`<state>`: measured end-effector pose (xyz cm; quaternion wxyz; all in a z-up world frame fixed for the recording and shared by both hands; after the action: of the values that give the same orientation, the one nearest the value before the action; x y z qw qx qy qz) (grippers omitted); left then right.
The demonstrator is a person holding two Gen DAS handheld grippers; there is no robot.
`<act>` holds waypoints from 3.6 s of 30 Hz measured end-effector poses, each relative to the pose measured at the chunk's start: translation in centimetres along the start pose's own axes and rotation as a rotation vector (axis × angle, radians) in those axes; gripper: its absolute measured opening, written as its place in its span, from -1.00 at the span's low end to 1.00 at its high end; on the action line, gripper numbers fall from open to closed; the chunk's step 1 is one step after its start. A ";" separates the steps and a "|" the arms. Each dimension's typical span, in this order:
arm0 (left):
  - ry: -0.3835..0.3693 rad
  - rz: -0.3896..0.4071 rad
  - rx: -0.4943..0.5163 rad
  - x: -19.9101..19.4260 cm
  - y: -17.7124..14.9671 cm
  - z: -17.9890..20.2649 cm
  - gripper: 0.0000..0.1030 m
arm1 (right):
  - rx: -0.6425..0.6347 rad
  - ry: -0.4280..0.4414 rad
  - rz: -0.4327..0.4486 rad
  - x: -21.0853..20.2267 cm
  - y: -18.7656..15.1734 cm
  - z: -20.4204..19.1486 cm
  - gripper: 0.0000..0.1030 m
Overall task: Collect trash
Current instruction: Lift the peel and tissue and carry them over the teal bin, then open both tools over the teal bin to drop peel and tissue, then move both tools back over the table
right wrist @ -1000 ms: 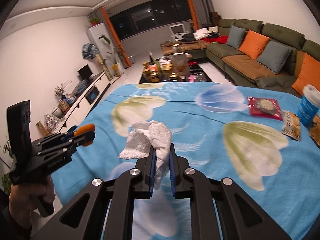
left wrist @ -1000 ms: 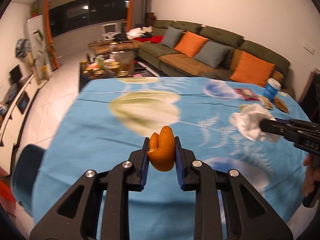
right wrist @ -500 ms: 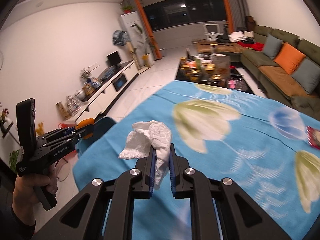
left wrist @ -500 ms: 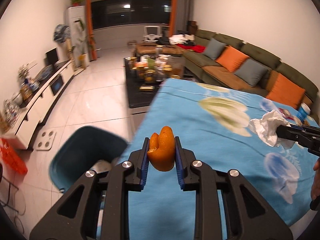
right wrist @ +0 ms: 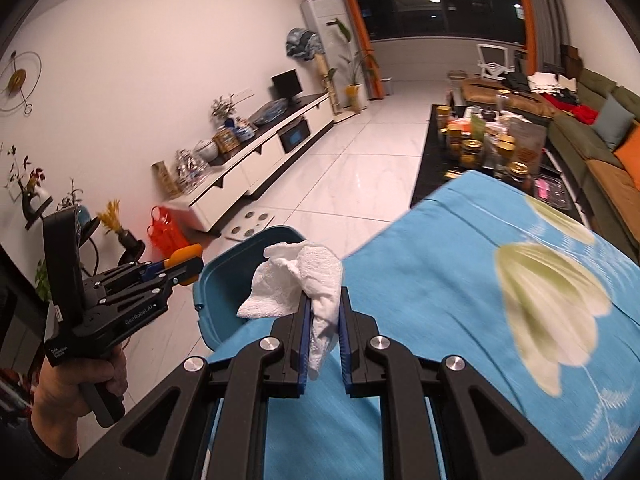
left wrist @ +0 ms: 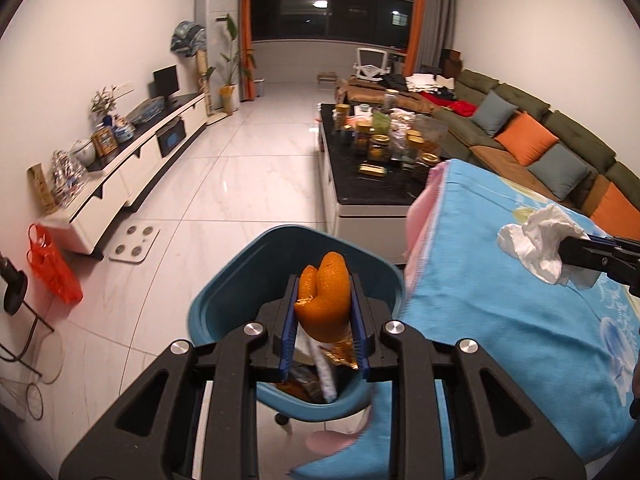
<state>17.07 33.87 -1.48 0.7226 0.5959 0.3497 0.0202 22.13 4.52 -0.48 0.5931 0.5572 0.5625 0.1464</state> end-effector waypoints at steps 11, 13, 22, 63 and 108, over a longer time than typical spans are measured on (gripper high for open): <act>0.012 -0.049 -0.038 2.0 -2.0 -3.9 -0.54 | -0.064 0.032 -0.089 6.7 1.4 -3.8 -0.79; 0.012 -0.058 -0.041 2.4 -2.2 -3.5 -0.54 | -0.080 0.031 -0.109 7.9 1.5 -4.3 -0.79; 0.007 -0.099 -0.051 6.1 -2.9 -2.1 -0.54 | -0.131 0.020 -0.188 12.9 1.8 -5.5 -0.79; 0.030 -0.188 -0.054 14.2 -6.2 -2.1 0.02 | -0.230 -0.033 -0.419 21.4 -0.7 -6.3 -0.35; 0.065 -0.017 0.038 2.1 -0.3 2.7 0.89 | -0.096 -0.058 -0.064 5.8 2.7 -1.2 0.80</act>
<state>19.99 32.40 -2.69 0.6996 0.6055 0.3784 0.0269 24.26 10.63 -0.90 0.6397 0.5137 0.5549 0.1379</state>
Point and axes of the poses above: each gripper's, at about its wrist camera, not at the fingertips, and x roughly the way its jaws point, z to its right, y to its top, the point moved 3 cm from there along x, roughly the way its jaws point, and after that the axes turned 12 degrees about z, right-handed, at the moved point
